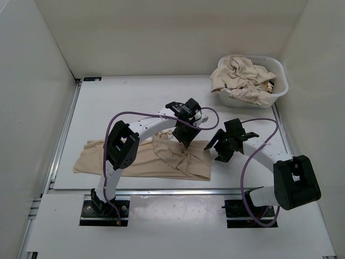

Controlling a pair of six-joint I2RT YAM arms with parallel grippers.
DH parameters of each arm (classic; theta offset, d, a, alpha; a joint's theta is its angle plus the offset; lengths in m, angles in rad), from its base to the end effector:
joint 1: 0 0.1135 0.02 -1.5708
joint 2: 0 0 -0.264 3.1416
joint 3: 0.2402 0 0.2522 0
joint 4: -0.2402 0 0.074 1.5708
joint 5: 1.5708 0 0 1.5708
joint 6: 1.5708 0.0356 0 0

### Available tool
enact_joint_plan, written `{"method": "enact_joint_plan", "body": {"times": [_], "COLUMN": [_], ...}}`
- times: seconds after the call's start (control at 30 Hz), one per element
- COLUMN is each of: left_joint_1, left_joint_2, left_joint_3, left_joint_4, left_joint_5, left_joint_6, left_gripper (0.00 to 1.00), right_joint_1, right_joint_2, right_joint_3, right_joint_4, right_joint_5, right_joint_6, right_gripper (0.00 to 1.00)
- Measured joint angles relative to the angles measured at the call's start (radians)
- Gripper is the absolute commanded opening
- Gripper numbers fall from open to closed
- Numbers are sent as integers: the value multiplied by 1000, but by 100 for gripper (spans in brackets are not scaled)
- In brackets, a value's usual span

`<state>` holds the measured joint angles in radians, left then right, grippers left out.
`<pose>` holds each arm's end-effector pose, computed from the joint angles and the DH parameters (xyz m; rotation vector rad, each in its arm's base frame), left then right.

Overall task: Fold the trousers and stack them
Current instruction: Fold the trousers

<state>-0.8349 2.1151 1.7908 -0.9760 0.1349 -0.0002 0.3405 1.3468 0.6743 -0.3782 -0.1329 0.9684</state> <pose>0.2899 -0.3273 0.2129 1.2121 2.6671 -0.3426 0.2290 0.0862 0.1704 0.8024 2.6287 0.5902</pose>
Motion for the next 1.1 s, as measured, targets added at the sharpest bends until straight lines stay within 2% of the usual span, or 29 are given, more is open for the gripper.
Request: {"method": "enact_joint_plan", "body": {"times": [0.1,0.13,0.23,0.27,0.37,0.43,0.53,0.57,0.6,0.9,1.1], "left_joint_1": [-4,-6,-10,-10,-11,-11,-11,-11,-12,-12,-5], "left_joint_2": [6,8,16,19,19,18,-5,-22,-52,-556,-639], "left_joint_3": [-25,-37,-53,-56,-75,-89,-123,-136,-156,-468,-679], "left_joint_4": [14,18,18,22,32,36,33,29,23,-58,-69], "left_joint_5": [-33,-47,-71,-76,-87,-90,-94,-94,-94,-87,-105], "left_joint_6": [0,0,-2,-3,-1,0,0,0,0,0,0], "left_gripper": [49,41,26,14,14,14,14,14,14,14,21], "right_joint_1": [0,0,3,7,19,24,25,24,24,24,24], "right_joint_2": [13,18,42,50,67,72,86,94,102,152,174], "right_joint_3": [-3,-3,-3,-3,-3,-5,-10,-12,-11,9,36], "right_joint_4": [19,25,48,51,59,62,70,69,69,58,33], "right_joint_5": [-5,-7,-18,-21,-29,-35,-43,-50,-54,-77,-79], "right_joint_6": [4,6,18,20,25,29,37,39,38,18,0], "right_gripper": [78,78,78,78,78,73,53,42,39,26,26]}}
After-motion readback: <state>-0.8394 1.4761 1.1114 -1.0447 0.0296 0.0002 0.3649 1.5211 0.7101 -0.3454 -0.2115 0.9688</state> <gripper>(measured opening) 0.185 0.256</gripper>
